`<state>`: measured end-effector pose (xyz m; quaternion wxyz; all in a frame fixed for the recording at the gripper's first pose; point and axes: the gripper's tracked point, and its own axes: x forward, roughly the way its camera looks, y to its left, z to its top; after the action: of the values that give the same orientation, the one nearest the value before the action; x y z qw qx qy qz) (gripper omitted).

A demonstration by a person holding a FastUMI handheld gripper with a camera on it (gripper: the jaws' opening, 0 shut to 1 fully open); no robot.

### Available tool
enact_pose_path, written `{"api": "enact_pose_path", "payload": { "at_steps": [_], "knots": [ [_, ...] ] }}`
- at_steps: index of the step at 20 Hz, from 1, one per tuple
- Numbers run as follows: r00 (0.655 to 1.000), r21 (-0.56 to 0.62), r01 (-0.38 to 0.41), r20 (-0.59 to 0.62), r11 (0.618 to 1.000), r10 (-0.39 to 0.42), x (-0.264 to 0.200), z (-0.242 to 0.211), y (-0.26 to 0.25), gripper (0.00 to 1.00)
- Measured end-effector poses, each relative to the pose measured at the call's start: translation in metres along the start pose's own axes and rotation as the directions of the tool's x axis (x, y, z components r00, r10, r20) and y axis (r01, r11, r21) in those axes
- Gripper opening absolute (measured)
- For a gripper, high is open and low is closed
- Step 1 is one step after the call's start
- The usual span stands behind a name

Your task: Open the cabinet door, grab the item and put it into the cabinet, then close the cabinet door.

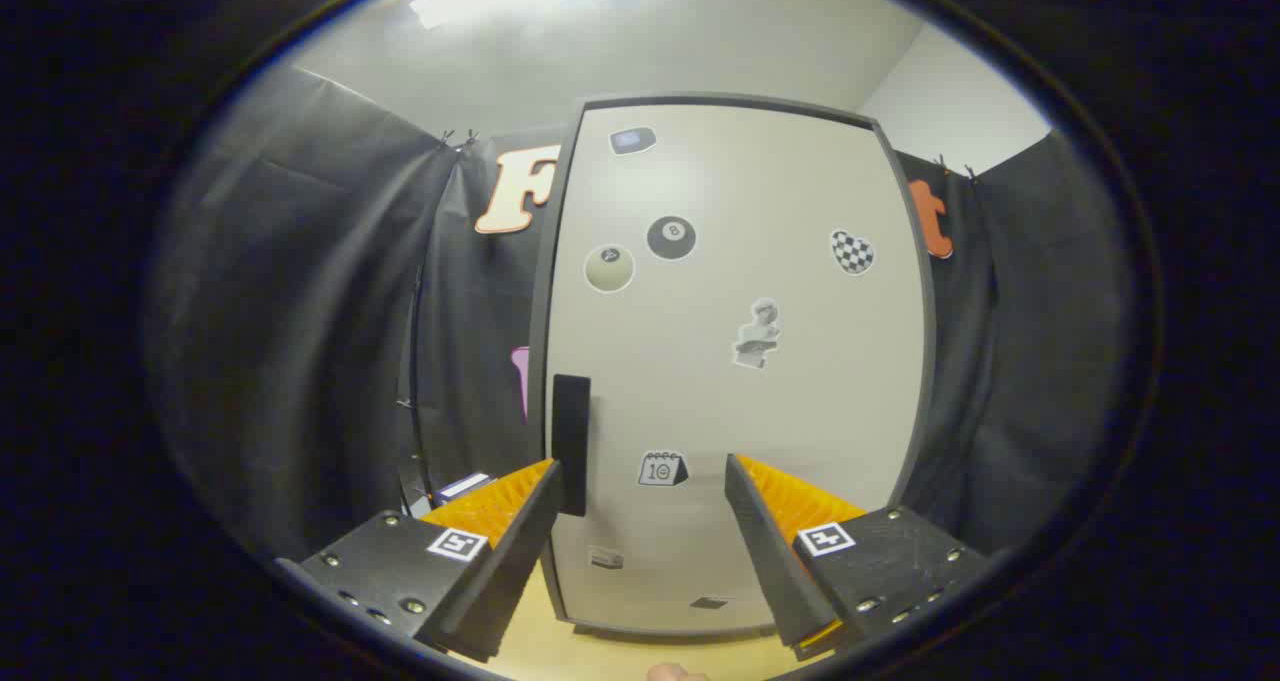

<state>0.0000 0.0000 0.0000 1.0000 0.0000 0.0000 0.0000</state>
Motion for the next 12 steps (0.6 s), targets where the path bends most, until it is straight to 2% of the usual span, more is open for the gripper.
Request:
{"api": "enact_pose_path", "payload": {
  "at_steps": [12],
  "knots": [
    [1.000,0.000,0.001,-0.028,1.000,-0.001,0.019,-0.003,0.012,0.97]
  ]
}}
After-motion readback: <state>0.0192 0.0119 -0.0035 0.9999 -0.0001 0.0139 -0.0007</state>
